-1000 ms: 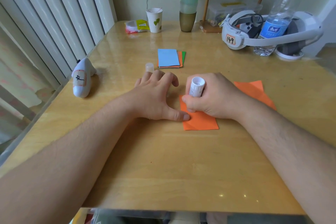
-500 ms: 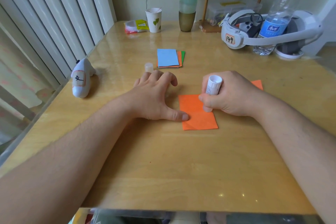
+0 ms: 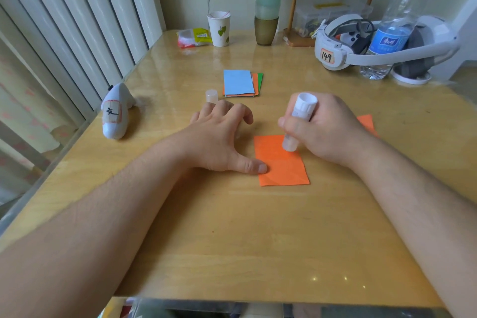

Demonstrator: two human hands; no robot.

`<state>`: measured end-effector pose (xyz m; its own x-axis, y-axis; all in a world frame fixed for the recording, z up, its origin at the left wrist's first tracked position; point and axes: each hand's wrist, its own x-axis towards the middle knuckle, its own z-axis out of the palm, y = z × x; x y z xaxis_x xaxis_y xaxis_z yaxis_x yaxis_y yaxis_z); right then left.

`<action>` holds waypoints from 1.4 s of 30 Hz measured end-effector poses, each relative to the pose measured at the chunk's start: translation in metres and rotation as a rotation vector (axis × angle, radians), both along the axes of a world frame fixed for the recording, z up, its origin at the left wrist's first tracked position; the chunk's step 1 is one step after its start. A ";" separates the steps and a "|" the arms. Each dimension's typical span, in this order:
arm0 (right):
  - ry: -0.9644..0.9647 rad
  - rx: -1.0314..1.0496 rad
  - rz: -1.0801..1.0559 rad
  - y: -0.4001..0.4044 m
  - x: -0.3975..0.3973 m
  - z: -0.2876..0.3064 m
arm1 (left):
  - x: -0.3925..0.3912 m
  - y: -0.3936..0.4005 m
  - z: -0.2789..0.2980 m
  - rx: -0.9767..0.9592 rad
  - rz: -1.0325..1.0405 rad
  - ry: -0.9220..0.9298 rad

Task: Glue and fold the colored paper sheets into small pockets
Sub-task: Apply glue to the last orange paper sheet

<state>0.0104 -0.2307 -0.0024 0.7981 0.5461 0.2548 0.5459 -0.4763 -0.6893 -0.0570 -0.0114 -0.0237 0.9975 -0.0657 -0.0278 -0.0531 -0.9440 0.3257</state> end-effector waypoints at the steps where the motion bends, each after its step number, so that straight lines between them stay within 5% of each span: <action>1: 0.001 -0.008 0.025 0.005 -0.002 -0.003 | 0.000 0.000 0.001 0.000 -0.007 0.010; 33: 0.041 -0.343 0.138 0.000 -0.012 0.014 | -0.002 0.003 -0.003 -0.021 -0.029 -0.018; 42: 0.022 -0.189 0.039 -0.013 -0.015 -0.002 | -0.003 0.002 -0.003 -0.026 -0.028 -0.030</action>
